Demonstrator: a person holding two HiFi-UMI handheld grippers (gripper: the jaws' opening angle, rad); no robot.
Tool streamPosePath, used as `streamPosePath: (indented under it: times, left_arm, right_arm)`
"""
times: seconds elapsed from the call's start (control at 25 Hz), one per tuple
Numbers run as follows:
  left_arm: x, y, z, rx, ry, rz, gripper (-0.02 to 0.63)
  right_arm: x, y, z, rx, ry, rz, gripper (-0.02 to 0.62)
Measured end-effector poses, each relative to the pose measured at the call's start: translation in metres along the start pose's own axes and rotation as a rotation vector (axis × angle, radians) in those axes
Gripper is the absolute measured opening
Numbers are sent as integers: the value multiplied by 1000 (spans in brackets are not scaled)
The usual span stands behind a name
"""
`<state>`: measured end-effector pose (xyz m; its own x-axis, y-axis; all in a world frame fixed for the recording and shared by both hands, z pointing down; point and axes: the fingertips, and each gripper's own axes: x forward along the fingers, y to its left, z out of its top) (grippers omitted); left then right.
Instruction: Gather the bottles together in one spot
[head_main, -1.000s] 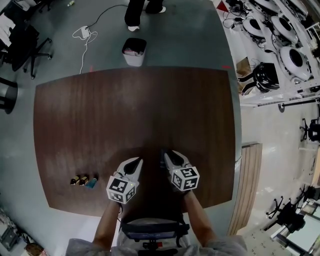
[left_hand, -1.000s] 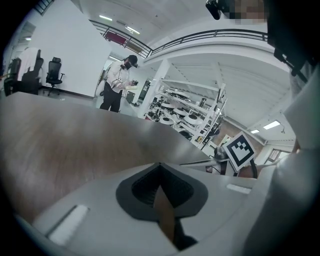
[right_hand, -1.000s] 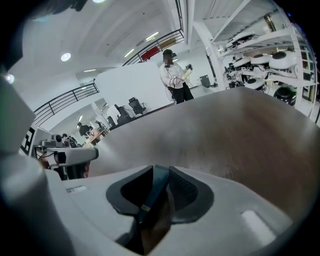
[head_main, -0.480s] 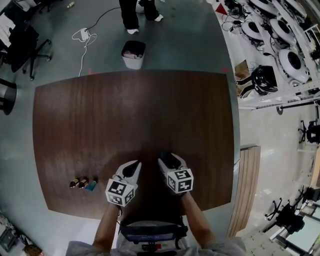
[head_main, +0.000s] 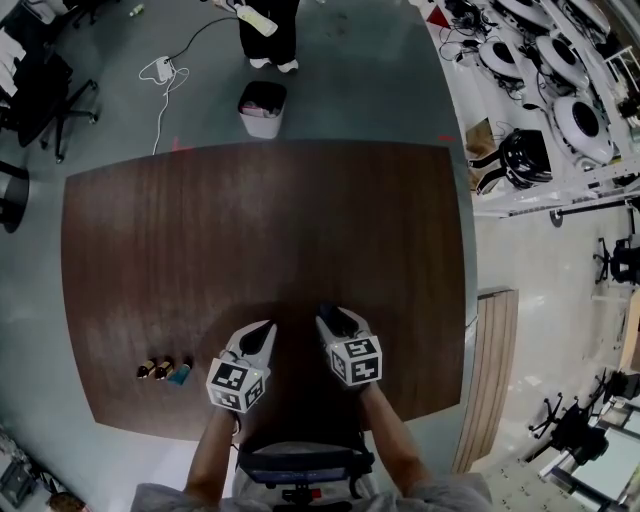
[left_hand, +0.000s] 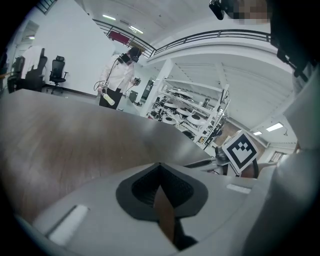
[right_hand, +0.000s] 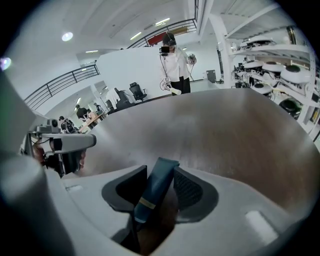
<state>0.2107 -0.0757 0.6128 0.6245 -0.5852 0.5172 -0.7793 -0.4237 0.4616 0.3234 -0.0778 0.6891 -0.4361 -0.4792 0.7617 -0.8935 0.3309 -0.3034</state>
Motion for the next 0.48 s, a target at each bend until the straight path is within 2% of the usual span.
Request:
streamPosePath:
  times: [0.32,0.48]
  left_arm:
    - [-3,0,1,0,-3,7,2]
    - [-4,-1,1,3,-5,8,2]
  right_arm:
    - [-3,0,0,104,-6,36,135]
    - [-11,-2,6,110,-42,36,115]
